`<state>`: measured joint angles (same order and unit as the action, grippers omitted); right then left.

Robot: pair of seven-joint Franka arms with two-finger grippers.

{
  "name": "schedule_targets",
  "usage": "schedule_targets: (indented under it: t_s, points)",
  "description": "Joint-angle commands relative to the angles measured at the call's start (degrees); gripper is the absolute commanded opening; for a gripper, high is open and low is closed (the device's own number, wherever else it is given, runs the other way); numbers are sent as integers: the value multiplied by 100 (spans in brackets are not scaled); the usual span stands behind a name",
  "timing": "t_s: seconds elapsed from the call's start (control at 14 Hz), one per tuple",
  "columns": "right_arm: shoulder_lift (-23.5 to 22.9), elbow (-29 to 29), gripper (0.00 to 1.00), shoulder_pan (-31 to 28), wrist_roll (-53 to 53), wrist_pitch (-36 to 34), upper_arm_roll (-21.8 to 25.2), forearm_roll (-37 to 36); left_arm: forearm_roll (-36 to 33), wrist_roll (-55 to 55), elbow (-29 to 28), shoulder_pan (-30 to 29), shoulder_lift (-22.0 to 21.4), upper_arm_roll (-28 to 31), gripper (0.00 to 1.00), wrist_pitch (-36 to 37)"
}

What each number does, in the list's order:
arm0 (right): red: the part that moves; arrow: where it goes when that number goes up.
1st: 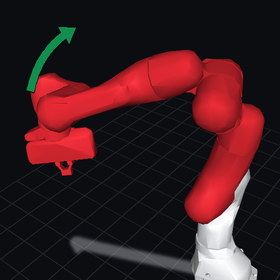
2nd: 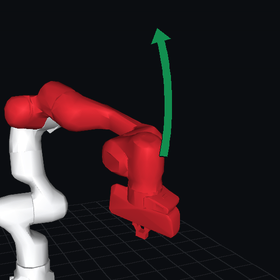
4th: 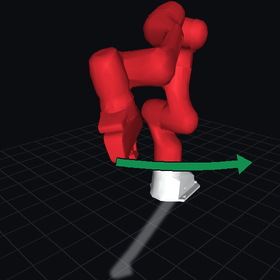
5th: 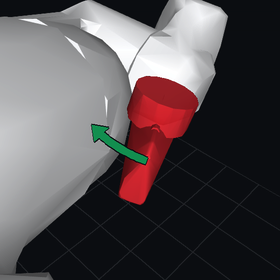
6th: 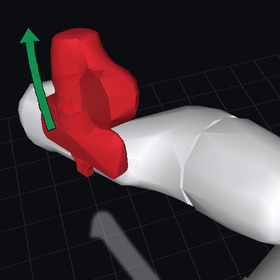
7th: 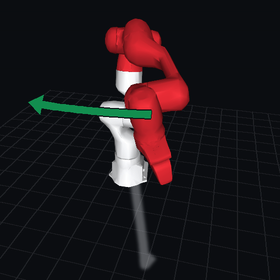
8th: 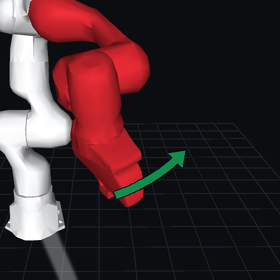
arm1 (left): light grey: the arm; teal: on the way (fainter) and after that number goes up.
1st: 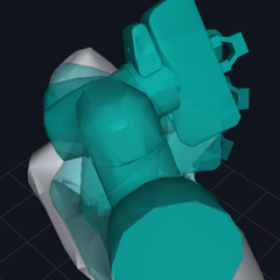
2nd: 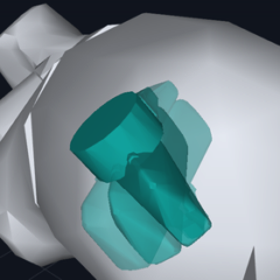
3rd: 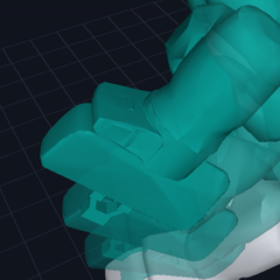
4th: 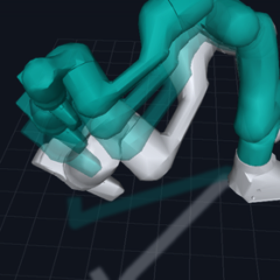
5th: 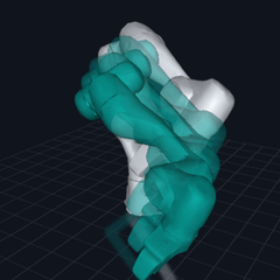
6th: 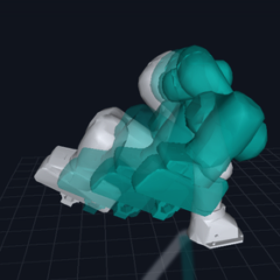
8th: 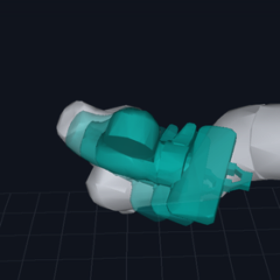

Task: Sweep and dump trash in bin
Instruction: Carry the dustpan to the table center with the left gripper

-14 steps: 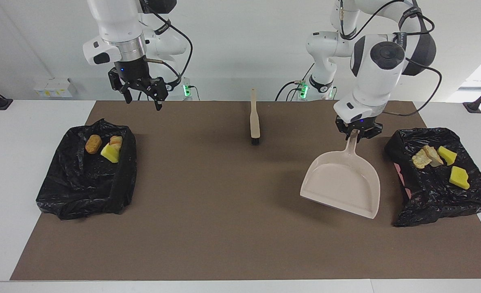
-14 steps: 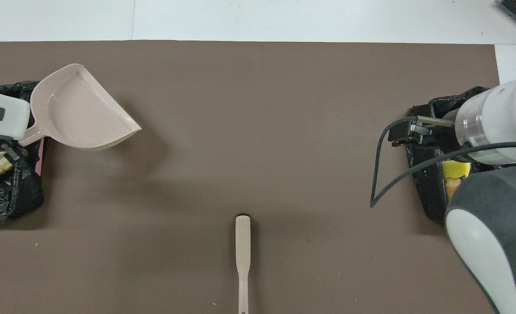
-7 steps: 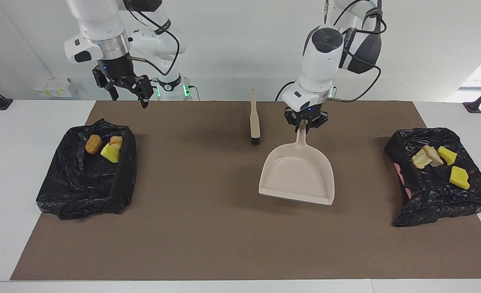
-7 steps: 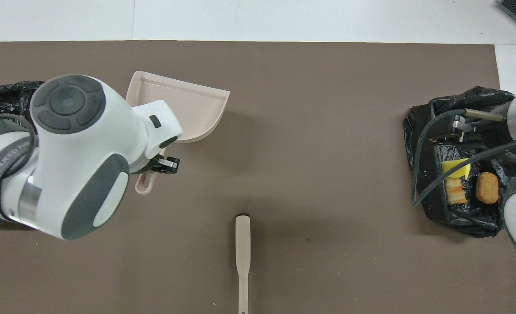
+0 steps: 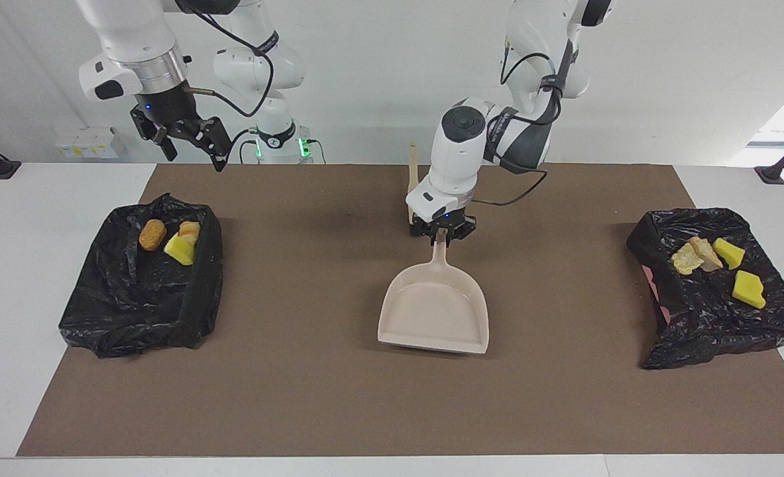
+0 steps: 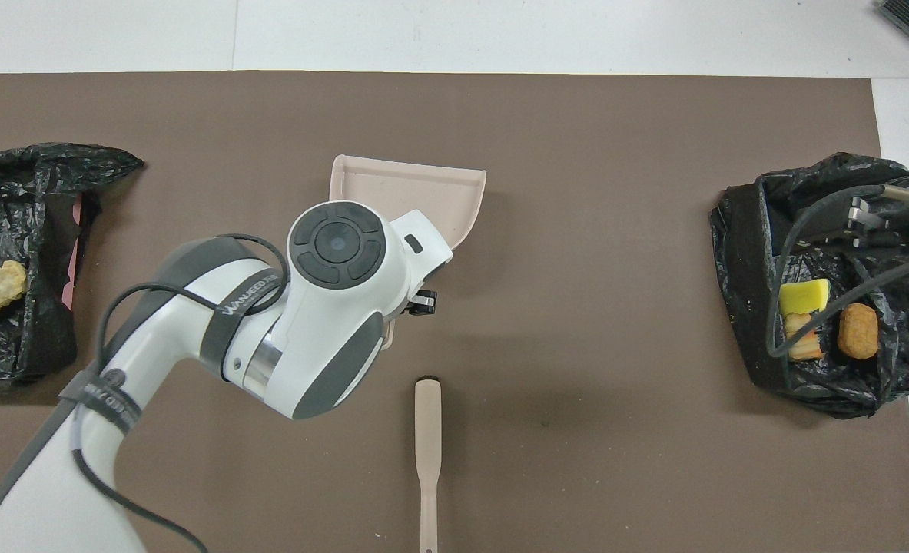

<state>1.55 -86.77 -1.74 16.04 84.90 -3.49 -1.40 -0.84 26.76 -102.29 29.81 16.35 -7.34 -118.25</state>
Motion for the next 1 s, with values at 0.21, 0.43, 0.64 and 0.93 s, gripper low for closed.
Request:
schedule_targets:
  t_s: [0.21, 0.43, 0.64, 0.93]
  points:
    - [-41, 248, 100, 200, -268, -475, 226, 140, 67, 311, -238, 235, 87, 119, 0, -453]
    - [-41, 231, 100, 191, -268, -457, 226, 298, 67, 584, -265, 314, 351, 119, 0, -822]
    - [-24, 222, 100, 165, -259, -405, 217, 298, 84, 584, -221, 236, 308, 119, 82, -709]
    - [3, 178, 100, 165, -285, -308, 199, 290, 93, 585, -159, 52, -78, 137, 100, -200]
